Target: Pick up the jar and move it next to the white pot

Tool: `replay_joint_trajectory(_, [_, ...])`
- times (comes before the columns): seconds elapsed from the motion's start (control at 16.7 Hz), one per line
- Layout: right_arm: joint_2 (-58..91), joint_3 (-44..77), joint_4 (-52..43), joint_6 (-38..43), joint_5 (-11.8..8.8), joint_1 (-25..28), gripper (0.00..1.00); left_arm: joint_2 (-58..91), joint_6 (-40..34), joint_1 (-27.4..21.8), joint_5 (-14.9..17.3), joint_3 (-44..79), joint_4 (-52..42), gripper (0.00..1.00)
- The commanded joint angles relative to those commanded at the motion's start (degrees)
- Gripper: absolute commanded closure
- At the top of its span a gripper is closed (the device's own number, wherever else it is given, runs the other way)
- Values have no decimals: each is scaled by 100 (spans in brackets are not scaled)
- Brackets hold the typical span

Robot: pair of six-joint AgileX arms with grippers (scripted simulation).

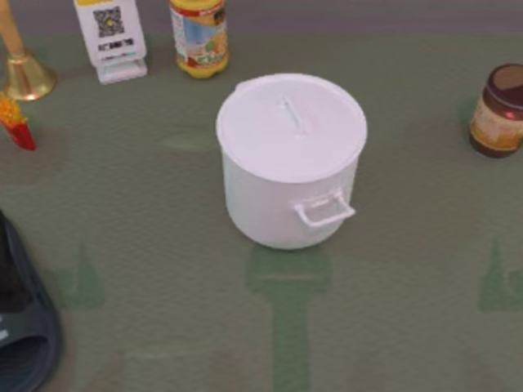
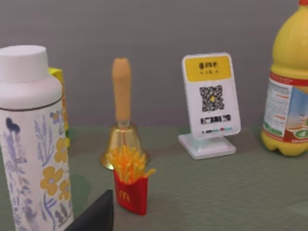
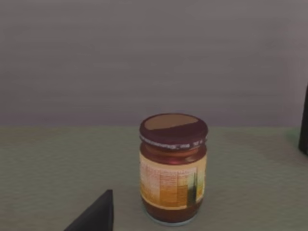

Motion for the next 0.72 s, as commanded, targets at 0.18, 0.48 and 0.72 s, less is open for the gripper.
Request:
replay_joint_trajectory(0.18, [49,23,-49,-4,4,-4,0,0,0,0,0,0,0,0])
replay_joint_trajectory(0.48, [1115,678,-1039,-98,65,-80,0,0,0,0,0,0,0,0])
replay_joint_trajectory(0.72, [2695,2080,-2320,-248,118,-173,0,0,0,0,0,0,0,0])
